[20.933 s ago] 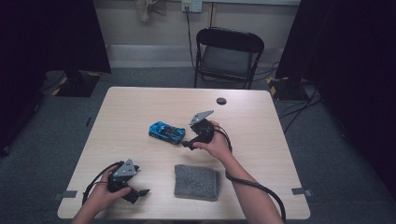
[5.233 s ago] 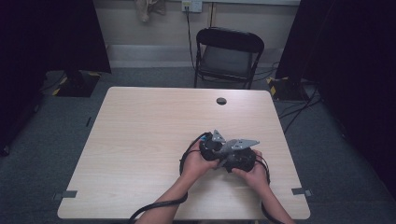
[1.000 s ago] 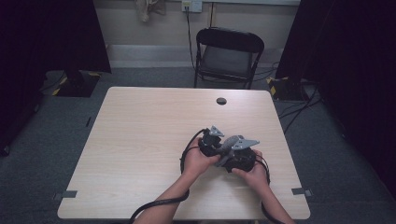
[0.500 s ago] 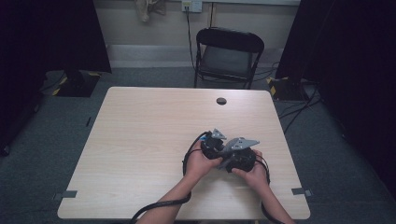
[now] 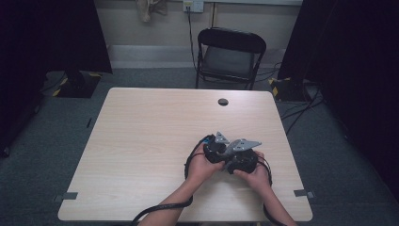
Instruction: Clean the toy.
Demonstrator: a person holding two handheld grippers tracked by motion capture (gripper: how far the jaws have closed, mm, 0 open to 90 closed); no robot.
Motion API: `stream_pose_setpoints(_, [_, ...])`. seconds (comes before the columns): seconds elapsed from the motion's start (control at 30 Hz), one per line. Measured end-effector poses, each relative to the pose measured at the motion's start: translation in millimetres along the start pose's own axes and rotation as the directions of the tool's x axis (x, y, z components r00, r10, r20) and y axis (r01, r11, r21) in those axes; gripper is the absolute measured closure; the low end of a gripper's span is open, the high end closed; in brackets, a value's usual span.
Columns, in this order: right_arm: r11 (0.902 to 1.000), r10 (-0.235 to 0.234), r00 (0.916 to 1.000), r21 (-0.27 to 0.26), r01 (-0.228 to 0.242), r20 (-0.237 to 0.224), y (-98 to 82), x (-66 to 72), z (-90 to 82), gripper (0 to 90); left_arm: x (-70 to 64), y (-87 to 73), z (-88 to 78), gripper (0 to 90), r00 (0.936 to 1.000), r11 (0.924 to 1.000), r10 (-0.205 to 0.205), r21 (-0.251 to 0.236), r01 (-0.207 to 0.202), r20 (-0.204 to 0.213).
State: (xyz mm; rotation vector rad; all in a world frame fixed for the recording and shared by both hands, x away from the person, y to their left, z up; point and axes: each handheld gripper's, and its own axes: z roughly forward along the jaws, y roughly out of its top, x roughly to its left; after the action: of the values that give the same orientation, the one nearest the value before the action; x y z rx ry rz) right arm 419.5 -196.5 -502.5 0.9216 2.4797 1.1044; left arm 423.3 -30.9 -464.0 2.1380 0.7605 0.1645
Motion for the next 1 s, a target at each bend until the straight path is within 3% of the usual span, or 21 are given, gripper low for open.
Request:
stream_pose_setpoints(0.2, [1.0000, 0.000, 1.0000, 0.000, 0.000, 0.000, 0.0, 0.0, 0.0, 23.6, -1.7, 1.6, -0.1, 70.0, 0.9994, 0.9997, 0.023, 0.004, -0.023, -0.026])
stream_pose_setpoints(0.57, [1.0000, 0.001, 1.0000, 0.001, -0.001, 0.000, 0.0, 0.0, 0.0, 23.5, 6.8, 4.8, -1.5, 70.0, 0.9984, 1.0000, 0.001, -0.001, -0.001, -0.057])
stream_pose_setpoints(1.0, [1.0000, 0.001, 1.0000, 0.001, -0.001, 0.000, 0.0, 0.0, 0.0, 23.5, 13.1, 8.7, -0.5, 69.9, 0.9952, 0.9999, 0.010, 0.013, -0.009, -0.098])
